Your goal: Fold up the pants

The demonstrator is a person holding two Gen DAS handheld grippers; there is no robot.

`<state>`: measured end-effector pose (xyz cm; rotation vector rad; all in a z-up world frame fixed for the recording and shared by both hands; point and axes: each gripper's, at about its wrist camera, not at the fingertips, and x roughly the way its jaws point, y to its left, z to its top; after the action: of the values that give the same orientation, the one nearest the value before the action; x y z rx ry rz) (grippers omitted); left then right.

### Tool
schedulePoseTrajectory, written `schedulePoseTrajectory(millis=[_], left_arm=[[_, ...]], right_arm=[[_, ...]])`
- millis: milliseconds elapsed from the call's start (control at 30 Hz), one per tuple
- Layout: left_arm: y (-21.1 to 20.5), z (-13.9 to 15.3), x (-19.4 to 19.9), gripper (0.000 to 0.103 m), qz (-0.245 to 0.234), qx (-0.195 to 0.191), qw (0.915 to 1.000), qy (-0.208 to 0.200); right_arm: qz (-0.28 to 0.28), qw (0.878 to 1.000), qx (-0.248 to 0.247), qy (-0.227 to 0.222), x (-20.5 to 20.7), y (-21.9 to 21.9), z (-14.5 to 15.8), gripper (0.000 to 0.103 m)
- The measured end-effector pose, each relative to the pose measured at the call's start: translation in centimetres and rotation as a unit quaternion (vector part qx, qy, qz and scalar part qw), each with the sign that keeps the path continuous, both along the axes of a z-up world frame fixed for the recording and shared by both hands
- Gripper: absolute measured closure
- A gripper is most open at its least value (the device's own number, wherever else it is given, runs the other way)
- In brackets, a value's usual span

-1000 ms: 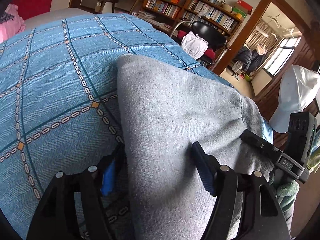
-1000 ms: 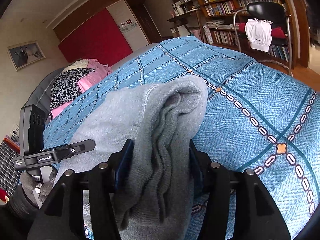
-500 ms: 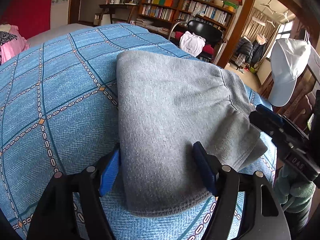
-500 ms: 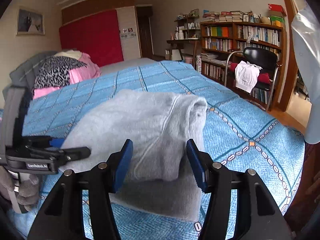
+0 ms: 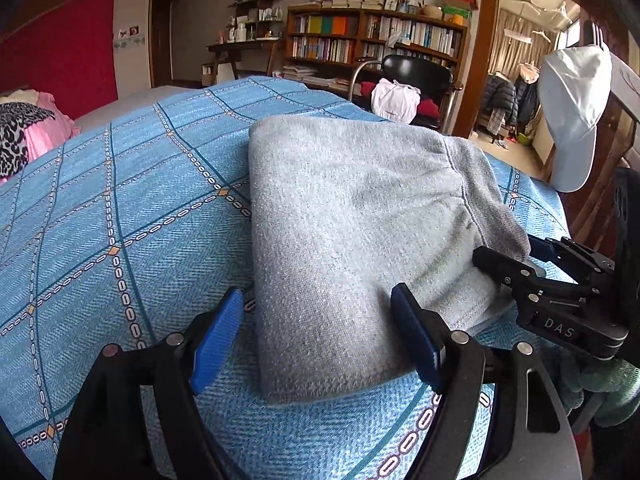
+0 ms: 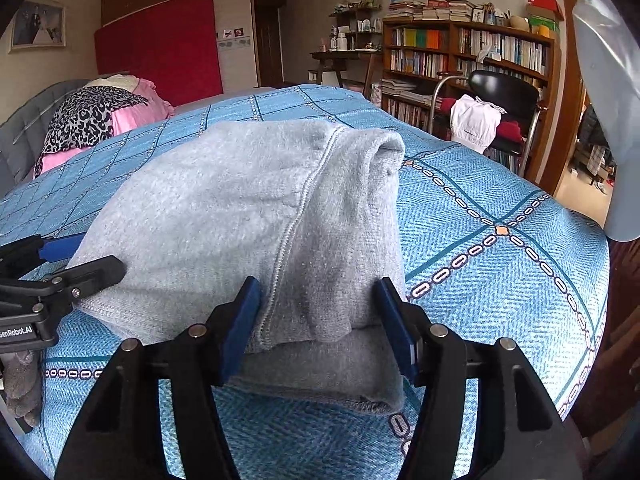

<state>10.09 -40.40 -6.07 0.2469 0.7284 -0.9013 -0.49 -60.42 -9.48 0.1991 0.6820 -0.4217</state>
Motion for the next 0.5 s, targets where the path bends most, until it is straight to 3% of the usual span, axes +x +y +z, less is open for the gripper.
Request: schedulePoseTrajectory(millis=[300, 400, 500], left_arm=[[2.3, 0.8, -0.8, 0.024, 0.019, -0.029, 0.9993, -0.01], [2.9, 1.3, -1.2, 0.024, 0.027, -0.034, 0.9987, -0.027], [3.3, 1.7, -1.9, 0.024, 0.029, -0.037, 0.9977, -0.049]], right_arm=[[-0.062, 0.998, -0.01, -0.033, -2.5, 3.6, 2.2, 0.037], [-0.075, 0.995, -0.044, -0.042, -3.2, 5.7, 3.4, 0.032], [-0.085, 0.994, -0.044, -0.055, -3.7, 7.3, 4.2, 0.029]])
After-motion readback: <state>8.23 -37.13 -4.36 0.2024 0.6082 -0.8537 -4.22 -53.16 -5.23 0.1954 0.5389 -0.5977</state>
